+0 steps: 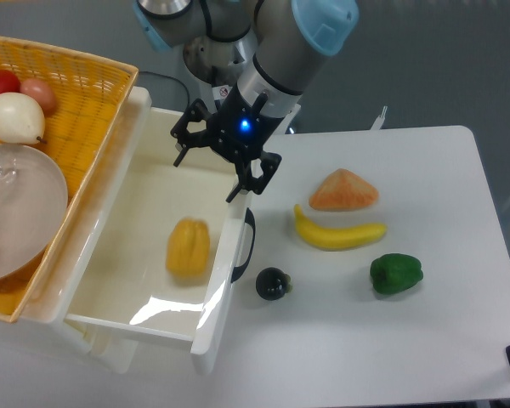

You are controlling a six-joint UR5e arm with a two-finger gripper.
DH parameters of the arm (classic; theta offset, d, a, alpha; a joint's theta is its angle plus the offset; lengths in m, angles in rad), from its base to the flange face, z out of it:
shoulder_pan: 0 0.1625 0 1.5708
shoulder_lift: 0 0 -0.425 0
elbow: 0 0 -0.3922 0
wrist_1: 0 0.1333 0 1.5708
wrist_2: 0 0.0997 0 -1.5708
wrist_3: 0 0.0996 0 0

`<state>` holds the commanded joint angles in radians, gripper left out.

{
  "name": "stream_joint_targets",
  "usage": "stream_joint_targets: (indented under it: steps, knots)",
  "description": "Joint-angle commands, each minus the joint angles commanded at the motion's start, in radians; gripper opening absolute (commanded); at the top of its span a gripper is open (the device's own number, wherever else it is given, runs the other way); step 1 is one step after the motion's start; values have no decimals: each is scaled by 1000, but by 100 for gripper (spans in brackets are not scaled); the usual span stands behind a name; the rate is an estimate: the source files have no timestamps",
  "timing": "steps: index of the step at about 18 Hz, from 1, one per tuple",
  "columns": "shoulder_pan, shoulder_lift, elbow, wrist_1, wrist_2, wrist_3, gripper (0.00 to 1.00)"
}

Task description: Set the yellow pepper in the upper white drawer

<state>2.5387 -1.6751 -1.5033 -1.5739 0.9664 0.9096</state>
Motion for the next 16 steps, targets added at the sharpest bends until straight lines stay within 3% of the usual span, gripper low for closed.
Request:
stream_joint_targets:
  steps: [4, 9, 12, 16]
  knots:
    - [20, 0, -2, 73, 8, 57, 100]
    - [46, -6, 2, 81, 90, 175, 100]
    - [75, -18, 2, 135, 97, 213, 100]
    - [133, -29, 2, 152, 97, 268, 100]
